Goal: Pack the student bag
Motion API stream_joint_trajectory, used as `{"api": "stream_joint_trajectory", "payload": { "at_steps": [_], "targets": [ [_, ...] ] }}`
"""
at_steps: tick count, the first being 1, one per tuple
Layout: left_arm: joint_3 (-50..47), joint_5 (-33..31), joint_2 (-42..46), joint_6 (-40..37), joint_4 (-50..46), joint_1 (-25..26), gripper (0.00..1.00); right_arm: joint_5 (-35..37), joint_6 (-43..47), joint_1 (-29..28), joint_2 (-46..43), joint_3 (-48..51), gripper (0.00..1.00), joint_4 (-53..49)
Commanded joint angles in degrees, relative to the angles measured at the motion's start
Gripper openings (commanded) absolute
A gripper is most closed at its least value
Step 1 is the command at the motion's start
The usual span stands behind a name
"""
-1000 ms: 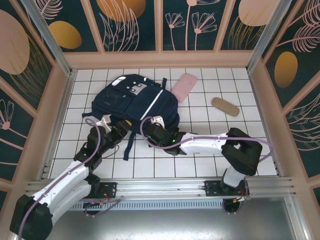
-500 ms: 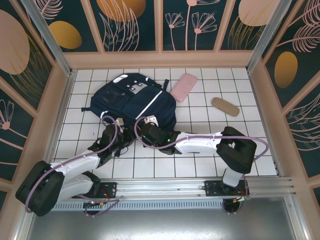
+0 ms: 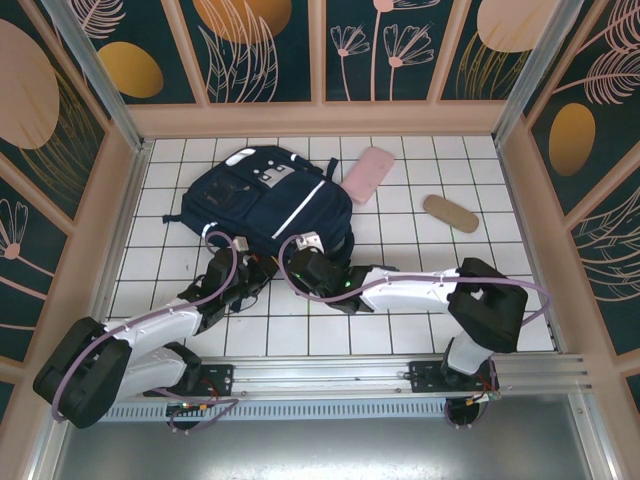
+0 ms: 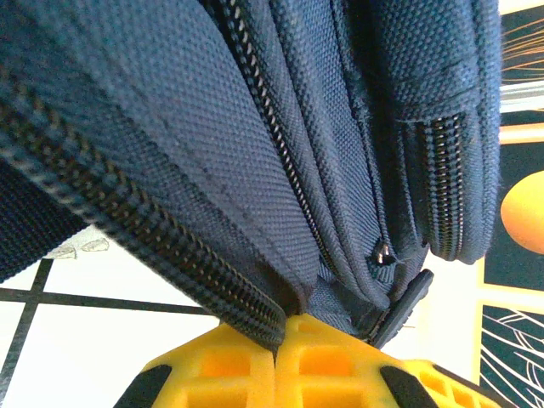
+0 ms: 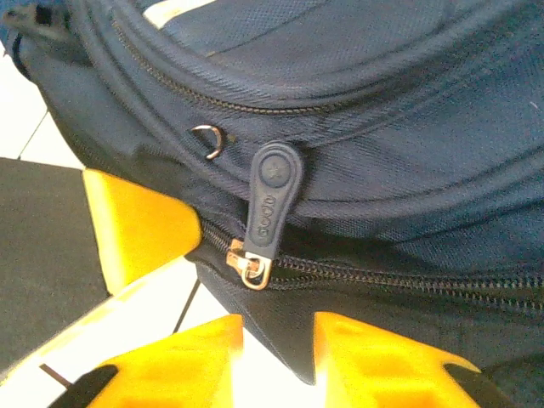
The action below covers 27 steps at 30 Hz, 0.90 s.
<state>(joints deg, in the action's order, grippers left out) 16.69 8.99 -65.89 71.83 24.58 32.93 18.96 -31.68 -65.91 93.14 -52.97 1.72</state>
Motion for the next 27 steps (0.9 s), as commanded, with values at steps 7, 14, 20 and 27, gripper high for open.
{"api": "stream_joint_trajectory", "payload": {
  "at_steps": [7, 14, 20, 27],
  "targets": [
    [1.7, -4.4, 1.2, -0.8, -2.3, -0.4, 0.00, 2.6, -0.7, 0.0, -0.6, -0.1, 0.00, -1.0],
    [2.8, -11.2, 6.1, -2.7, -11.7, -0.6, 0.00, 3.3, -1.5, 2.3, -5.4, 4.6, 0.00, -0.8],
    [2.5, -9.0, 6.7, -3.8, -9.8, -0.8, 0.00, -3.0, 1.5, 3.2, -8.5, 7.1, 0.26, 5.4],
    [2.4, -5.4, 4.7, -4.8, -5.6, -0.8, 0.00, -10.9, 4.0, 4.6, -4.1, 1.1, 0.34, 8.2]
  ]
}}
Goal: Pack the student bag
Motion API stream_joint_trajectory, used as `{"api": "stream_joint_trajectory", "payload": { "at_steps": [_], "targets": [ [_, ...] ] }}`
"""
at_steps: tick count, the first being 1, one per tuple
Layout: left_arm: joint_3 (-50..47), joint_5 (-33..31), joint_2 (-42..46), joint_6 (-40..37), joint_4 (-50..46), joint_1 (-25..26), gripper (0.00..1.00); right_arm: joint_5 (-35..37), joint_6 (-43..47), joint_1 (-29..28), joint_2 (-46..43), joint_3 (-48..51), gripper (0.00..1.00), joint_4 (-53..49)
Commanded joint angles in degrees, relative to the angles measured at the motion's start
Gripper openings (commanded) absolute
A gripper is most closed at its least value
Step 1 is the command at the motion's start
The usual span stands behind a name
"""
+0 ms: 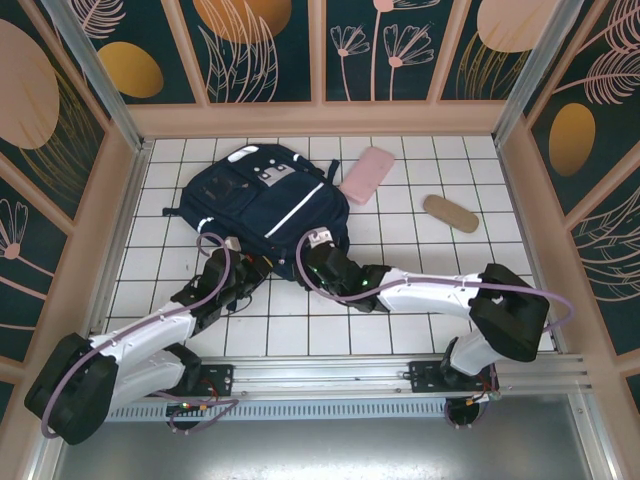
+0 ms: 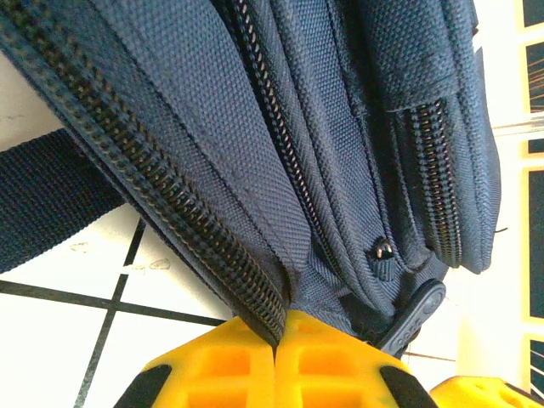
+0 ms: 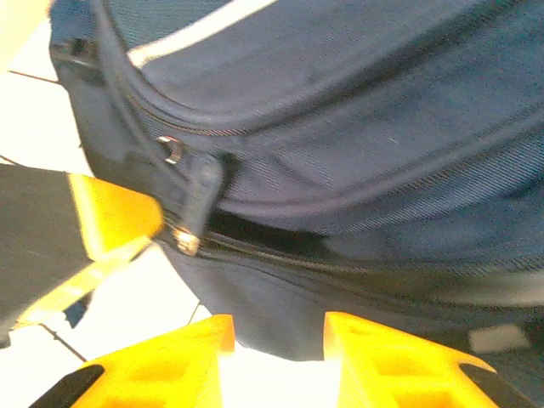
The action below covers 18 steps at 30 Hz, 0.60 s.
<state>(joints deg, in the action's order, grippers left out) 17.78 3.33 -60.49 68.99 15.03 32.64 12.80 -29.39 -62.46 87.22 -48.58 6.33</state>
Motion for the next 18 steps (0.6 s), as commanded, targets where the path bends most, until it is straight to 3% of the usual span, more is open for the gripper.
{"api": "stream_joint_trajectory", "payload": {
  "at_steps": [1, 7, 18],
  "targets": [
    [1.4, 0.4, -0.7, -2.1, 3.9, -0.5, 0.00, -6.6, 1.6, 1.9, 2.5, -3.8, 0.34, 4.4],
    [1.3, 0.9, -0.8, -2.2, 4.3, -0.5, 0.00, -13.4, 0.2, 5.8, 6.8, -7.9, 0.35, 4.9],
    [1.4, 1.5, -1.4, -2.2, 5.3, -0.5, 0.00, -18.0, -1.1, 7.2, 11.7, -10.2, 0.37, 6.1]
  ]
}}
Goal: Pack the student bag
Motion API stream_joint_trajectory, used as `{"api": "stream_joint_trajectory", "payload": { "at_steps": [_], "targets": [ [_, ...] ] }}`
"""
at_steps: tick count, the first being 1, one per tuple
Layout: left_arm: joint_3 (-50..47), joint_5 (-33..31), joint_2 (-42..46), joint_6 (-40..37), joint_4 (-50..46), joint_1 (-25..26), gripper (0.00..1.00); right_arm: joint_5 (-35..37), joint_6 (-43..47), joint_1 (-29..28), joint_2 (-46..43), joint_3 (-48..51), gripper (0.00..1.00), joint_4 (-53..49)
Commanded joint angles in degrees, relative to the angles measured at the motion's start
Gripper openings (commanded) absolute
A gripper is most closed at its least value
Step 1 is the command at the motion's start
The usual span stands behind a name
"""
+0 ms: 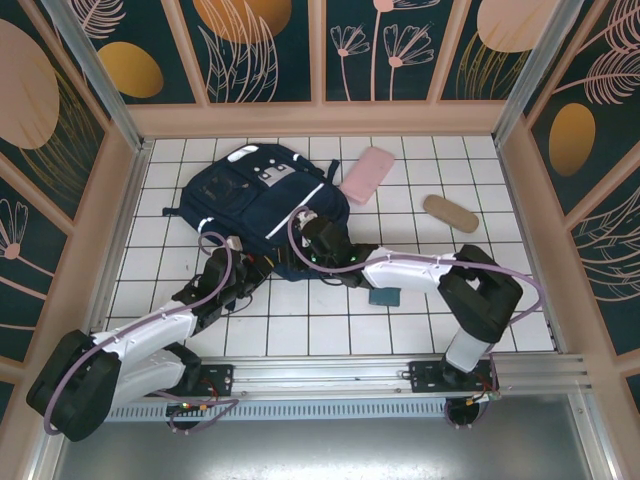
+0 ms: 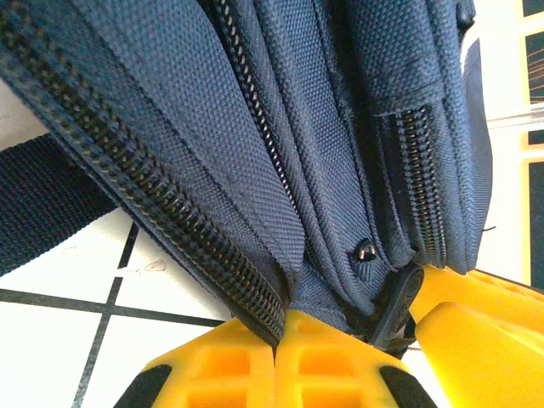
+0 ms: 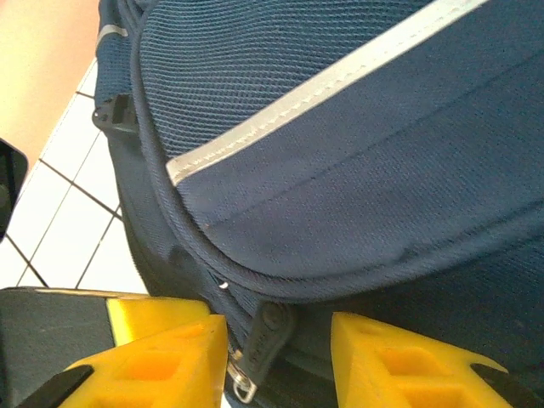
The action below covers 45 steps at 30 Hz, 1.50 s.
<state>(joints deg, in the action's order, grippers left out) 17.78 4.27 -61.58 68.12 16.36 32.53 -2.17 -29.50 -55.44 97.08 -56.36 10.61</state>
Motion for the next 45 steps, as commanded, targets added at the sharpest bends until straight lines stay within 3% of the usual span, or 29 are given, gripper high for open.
{"api": "stream_joint_trajectory", "payload": {
  "at_steps": [1, 5, 11, 21, 28, 34, 36, 37, 39, 41, 43, 45],
  "targets": [
    [1.4, 0.6, -0.3, -1.3, 3.9, -0.4, 0.00, -3.1, -1.0, 0.1, 2.5, -2.9, 0.36, 1.9],
    [1.4, 0.4, -0.2, -1.5, 3.6, -0.4, 0.00, -3.5, -1.0, 0.0, 4.2, -4.4, 0.26, 1.5],
    [1.5, -0.3, 0.3, -1.6, 2.9, -0.4, 0.00, -2.0, -1.2, 0.1, 3.9, -3.7, 0.00, 0.5],
    [2.2, -7.6, 4.2, -1.4, -6.9, -2.0, 0.00, 11.4, -2.4, 1.7, -4.4, 4.1, 0.00, 0.7],
    [0.1, -5.6, 6.9, -2.6, -11.8, -11.8, 0.00, 18.2, -2.5, 6.1, -11.6, 12.0, 0.00, 2.2],
    [2.2, -5.4, 7.9, -7.3, -17.5, -21.4, 0.00, 16.1, -1.9, 10.8, -14.8, 16.8, 0.00, 6.4],
    [4.2, -4.3, 7.9, -10.5, -18.2, -22.1, 0.00, 14.1, -1.8, 10.7, -15.6, 17.4, 0.00, 8.3],
    [5.2, -2.4, 7.9, -11.8, -18.4, -22.1, 0.02, 13.1, -2.0, 10.4, -15.6, 17.5, 0.00, 9.2],
    [6.0, 3.0, 8.3, -13.0, -17.3, -22.0, 0.27, 12.1, -2.2, 9.3, -15.5, 17.1, 0.00, 10.6],
    [5.5, 8.5, 9.7, -11.9, -15.6, -21.8, 0.45, 12.1, -2.3, 7.8, -15.0, 16.3, 0.00, 11.3],
    [5.9, 9.6, 11.7, -10.5, -17.5, -19.7, 0.51, 12.2, -2.5, 6.1, -14.2, 15.2, 0.00, 12.1],
    [6.7, 8.1, 13.8, -8.9, -19.1, -15.4, 0.51, 12.4, -2.4, 4.7, -13.3, 14.0, 0.00, 12.6]
  ]
}}
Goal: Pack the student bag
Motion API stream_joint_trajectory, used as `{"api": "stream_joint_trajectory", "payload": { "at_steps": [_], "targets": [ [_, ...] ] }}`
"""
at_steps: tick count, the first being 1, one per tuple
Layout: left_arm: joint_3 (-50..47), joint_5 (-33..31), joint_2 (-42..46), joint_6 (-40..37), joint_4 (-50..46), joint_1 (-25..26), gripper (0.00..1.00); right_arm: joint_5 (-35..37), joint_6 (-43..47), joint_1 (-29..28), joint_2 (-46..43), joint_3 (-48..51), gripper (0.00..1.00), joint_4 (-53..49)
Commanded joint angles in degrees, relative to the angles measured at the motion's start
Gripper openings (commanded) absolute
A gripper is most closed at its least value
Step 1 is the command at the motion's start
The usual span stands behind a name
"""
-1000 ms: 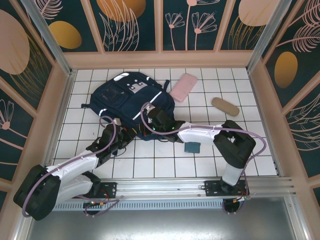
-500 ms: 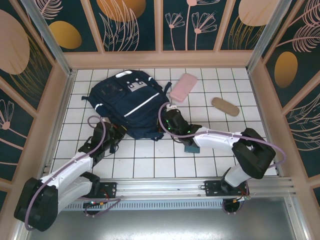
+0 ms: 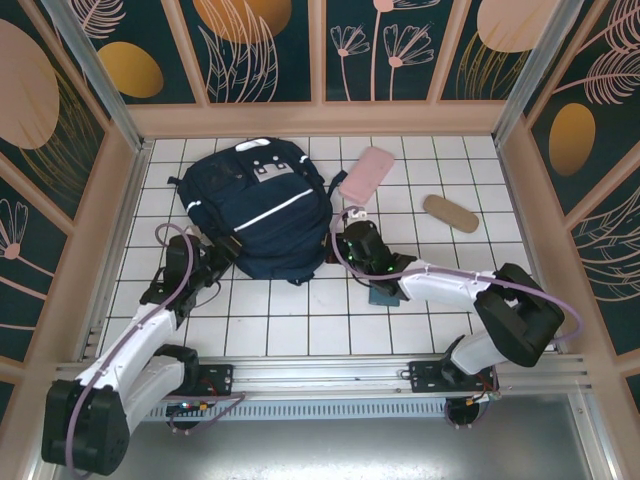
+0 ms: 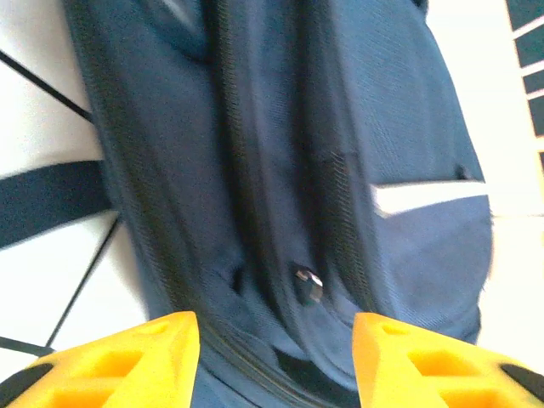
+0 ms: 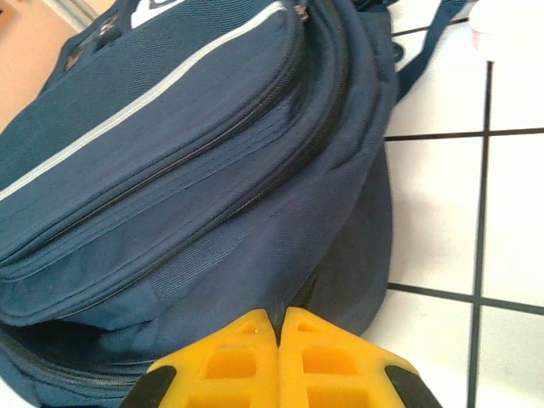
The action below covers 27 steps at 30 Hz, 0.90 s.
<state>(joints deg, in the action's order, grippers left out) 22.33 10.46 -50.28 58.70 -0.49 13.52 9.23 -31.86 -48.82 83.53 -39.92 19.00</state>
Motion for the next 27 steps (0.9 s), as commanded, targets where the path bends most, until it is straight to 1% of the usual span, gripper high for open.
{"api": "stream_joint_trajectory", "payload": {
  "at_steps": [1, 3, 5, 7, 10, 13, 16, 18, 24, 27],
  "targets": [
    [2.5, 0.4, 3.2, 2.0, -2.8, 6.5, 0.51, 1.1, 0.1, -2.4, 0.6, -3.0, 0.00, 4.4],
    [2.2, 0.1, 2.5, 5.5, 0.0, 11.3, 0.51, 1.5, 0.5, -3.2, 1.5, -3.5, 0.00, 4.9],
    [2.6, -0.7, -0.4, 8.9, 3.4, 15.7, 0.52, 1.5, 0.5, -3.4, 1.7, -3.4, 0.00, 5.5],
    [4.0, -2.1, -5.1, 11.7, 7.0, 19.8, 0.53, 1.5, 0.4, -3.4, 1.3, -2.6, 0.00, 6.1],
    [6.3, -2.8, -12.6, 15.9, 12.2, 23.3, 0.53, 1.5, 0.3, -3.5, -0.1, -1.0, 0.00, 7.0],
    [9.3, -4.1, -17.8, 19.5, 14.0, 25.4, 0.54, 1.7, 0.3, -3.6, -1.4, 0.5, 0.00, 7.6],
    [10.3, -5.6, -20.3, 22.8, 15.2, 26.2, 0.58, 1.7, 0.2, -3.6, -2.3, 1.9, 0.00, 8.6],
    [10.2, -6.9, -21.7, 25.1, 15.5, 26.4, 0.58, 1.5, 0.2, -3.7, -2.7, 2.8, 0.00, 9.4],
    [10.8, -5.4, -29.4, 30.2, 18.7, 26.9, 0.61, 0.1, 0.8, -3.7, -3.9, 4.2, 0.00, 11.5],
    [11.1, -6.0, -32.4, 31.8, 18.3, 26.9, 0.59, -1.2, 1.2, -3.9, -3.9, 4.6, 0.00, 12.8]
  ]
}}
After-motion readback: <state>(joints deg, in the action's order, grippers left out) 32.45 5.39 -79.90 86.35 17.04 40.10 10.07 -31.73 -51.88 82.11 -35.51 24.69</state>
